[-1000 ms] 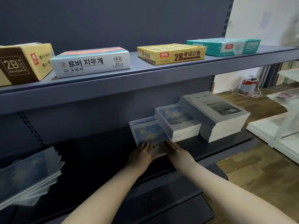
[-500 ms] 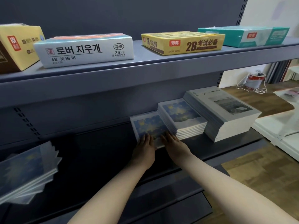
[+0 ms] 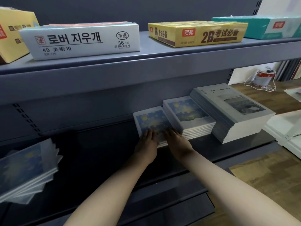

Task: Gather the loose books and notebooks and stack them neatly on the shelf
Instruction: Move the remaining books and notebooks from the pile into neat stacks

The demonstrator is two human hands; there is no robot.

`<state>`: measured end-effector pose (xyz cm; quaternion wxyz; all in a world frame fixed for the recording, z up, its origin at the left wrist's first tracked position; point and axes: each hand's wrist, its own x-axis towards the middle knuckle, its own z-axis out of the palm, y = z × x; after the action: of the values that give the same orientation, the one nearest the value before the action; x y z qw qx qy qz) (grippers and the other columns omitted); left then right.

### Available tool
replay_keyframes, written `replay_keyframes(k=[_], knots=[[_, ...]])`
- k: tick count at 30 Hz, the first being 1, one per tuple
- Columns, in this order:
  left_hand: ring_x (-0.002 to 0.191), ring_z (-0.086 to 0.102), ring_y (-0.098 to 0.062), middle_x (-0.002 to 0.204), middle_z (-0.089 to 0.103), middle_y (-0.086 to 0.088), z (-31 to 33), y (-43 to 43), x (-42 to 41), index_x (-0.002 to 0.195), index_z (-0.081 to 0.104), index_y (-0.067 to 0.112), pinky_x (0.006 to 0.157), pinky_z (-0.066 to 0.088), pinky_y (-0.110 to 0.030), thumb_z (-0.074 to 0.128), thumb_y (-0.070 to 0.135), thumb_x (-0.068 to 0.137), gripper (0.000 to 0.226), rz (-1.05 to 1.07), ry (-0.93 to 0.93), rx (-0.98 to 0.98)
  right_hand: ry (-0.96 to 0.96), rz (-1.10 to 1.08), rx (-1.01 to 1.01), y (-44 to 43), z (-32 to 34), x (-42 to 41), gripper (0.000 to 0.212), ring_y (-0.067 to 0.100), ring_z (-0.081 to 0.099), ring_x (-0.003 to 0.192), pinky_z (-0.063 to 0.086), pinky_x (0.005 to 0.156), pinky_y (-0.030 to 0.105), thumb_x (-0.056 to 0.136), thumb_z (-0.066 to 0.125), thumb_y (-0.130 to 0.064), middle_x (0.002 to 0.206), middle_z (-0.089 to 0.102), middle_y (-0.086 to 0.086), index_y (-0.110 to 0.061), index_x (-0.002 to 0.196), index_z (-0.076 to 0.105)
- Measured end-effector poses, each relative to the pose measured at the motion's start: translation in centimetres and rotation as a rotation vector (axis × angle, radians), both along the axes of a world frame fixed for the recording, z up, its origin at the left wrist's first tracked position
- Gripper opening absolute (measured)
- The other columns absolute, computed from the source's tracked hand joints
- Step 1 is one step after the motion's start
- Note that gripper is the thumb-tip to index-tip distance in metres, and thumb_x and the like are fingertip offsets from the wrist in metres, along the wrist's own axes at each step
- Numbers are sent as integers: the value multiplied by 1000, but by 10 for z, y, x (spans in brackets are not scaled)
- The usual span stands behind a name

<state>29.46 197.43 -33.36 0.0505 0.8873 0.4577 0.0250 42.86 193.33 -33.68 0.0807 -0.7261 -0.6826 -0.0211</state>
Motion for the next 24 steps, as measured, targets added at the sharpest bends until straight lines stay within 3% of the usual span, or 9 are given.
replay_keyframes(k=[2, 5, 6, 9, 10, 12, 14, 18, 24], knots=[[145, 5, -29, 157, 7, -16, -1, 2, 0, 149, 9, 0, 118, 2, -33, 29, 20, 102, 55, -5, 9, 1, 31, 14, 30, 1, -2, 0, 43, 37, 41, 130, 40, 102, 44, 93, 40, 3, 139, 42, 25, 3, 135, 43], [145, 4, -29, 158, 6, -16, -2, 3, 0, 149, 8, 0, 118, 2, -34, 29, 20, 103, 55, -13, 18, -4, 97, 32, -2, 4, -9, 2, 39, 48, 62, 98, 55, 72, 53, 69, 64, 14, 107, 61, 33, 10, 108, 63], [145, 4, -29, 158, 6, -16, -2, 3, 0, 149, 7, 0, 118, 2, -34, 28, 20, 103, 55, -14, 22, -6, 109, 26, -2, 4, -9, 1, 38, 48, 63, 96, 55, 70, 53, 69, 63, 13, 105, 62, 32, 10, 106, 64], [145, 3, -29, 158, 5, -15, 0, 3, -1, 149, 7, 1, 118, 3, -34, 28, 19, 103, 54, -10, 27, -26, 79, 22, 59, 1, -1, -4, 39, 46, 61, 102, 54, 79, 50, 81, 40, 0, 113, 60, 33, 8, 112, 62], [145, 2, -29, 158, 4, -15, 1, 2, 0, 150, 7, 1, 119, 3, -34, 28, 16, 102, 54, -7, 28, -37, 64, 16, 55, -1, 1, -7, 45, 46, 54, 115, 47, 92, 51, 85, 34, -3, 126, 51, 34, 8, 124, 54], [145, 2, -29, 158, 4, -15, 5, 2, 1, 150, 7, 1, 119, 5, -34, 29, 8, 100, 55, -8, 33, -41, 16, -23, -51, -8, 0, -12, 54, 37, 17, 142, 13, 116, 44, 95, 30, -6, 153, 14, 26, 0, 147, 17], [145, 5, -30, 158, 6, -15, 7, 2, -2, 150, 9, 2, 118, 8, -35, 28, 5, 99, 54, -32, 35, -29, 39, -53, -140, -13, 0, -14, 63, 33, -2, 145, -3, 116, 40, 96, 32, -8, 156, -4, 20, -7, 150, 0], [142, 18, -25, 156, 17, -11, 4, -2, -23, 149, 18, 8, 115, 16, -33, 32, 28, 102, 53, -81, -1, 57, 109, 15, -205, -22, 20, -14, 69, 29, -1, 145, 0, 117, 39, 90, 45, -8, 158, -1, 13, -11, 150, 11], [146, 2, -18, 159, 2, -5, -2, -15, -77, 151, -1, 8, 117, 1, -33, 13, 50, 99, 67, 21, 108, 123, 121, 107, -170, -27, 29, -36, 68, 26, 11, 143, 8, 116, 34, 88, 50, -9, 156, 13, 4, -14, 148, 20]])
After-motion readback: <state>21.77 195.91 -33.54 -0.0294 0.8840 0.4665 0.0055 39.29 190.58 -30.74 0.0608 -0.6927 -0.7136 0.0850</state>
